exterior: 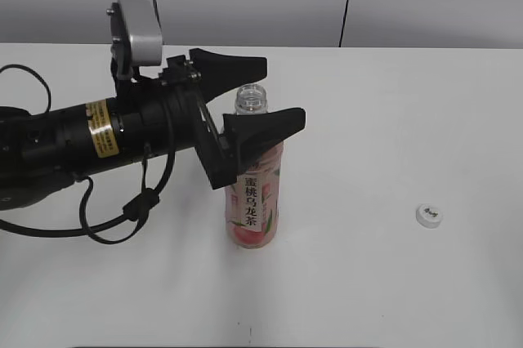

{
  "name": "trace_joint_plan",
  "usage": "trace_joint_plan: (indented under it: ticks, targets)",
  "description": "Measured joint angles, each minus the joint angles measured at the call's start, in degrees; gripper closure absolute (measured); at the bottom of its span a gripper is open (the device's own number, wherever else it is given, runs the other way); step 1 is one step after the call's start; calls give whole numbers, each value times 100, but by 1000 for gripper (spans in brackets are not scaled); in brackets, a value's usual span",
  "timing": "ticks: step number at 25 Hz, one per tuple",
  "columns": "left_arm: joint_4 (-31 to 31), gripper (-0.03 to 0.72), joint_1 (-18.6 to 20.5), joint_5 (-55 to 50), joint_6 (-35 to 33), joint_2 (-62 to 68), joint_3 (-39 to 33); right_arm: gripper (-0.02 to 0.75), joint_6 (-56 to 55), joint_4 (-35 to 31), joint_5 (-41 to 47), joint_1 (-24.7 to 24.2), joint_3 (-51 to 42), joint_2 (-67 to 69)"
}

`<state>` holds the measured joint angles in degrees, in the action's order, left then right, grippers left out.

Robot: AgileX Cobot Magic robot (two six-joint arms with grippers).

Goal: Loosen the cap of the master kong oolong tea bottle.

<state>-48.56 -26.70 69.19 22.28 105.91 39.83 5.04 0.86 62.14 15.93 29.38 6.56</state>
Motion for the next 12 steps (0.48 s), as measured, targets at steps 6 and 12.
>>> trace_joint_plan:
  ticks: [6, 12]
  targets:
    - [-11, 97, 0, 5, 144, -303, 0, 292, 20, -7, 19, 0, 0, 0]
    - [-88, 97, 0, 5, 568, -701, 0, 291, 20, -7, 31, 0, 0, 0]
